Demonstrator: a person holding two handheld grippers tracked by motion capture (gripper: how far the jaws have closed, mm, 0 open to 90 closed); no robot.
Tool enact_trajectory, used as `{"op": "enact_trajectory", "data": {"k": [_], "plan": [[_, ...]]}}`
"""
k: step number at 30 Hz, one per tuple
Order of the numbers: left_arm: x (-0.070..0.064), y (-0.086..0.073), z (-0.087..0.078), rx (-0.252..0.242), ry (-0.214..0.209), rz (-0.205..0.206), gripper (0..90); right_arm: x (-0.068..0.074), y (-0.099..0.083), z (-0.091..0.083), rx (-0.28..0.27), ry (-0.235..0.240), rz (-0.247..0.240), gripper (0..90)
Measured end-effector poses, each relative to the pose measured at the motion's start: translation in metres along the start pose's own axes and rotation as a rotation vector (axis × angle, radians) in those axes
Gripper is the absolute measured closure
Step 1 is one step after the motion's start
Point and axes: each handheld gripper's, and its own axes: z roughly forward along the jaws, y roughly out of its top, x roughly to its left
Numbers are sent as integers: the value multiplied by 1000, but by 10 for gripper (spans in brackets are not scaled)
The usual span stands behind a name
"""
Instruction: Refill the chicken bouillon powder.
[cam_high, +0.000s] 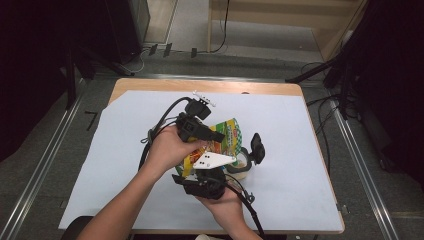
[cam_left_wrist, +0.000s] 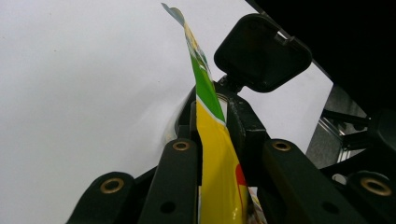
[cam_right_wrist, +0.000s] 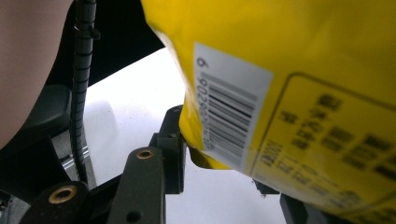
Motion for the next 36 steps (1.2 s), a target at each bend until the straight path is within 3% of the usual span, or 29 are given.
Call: {"op": "enact_trajectory", "data": {"k": [7, 14, 17, 28, 36], "plan": [[-5, 1, -3, -25, 12, 18, 817, 0, 1, -2, -10, 4, 0, 636], [1, 1, 0, -20, -3, 1, 830, 0, 1, -1, 5, 9, -1, 579], [1, 2, 0, -23, -8, -6, 828, 1, 1, -1, 9, -9, -19, 637], [3, 4, 0, -16, -14, -21, 825, 1, 4, -2, 10, -5, -5, 639], [-1, 3, -2, -33, 10, 15, 855, 1, 3, -2, 6, -6, -5, 656]]}}
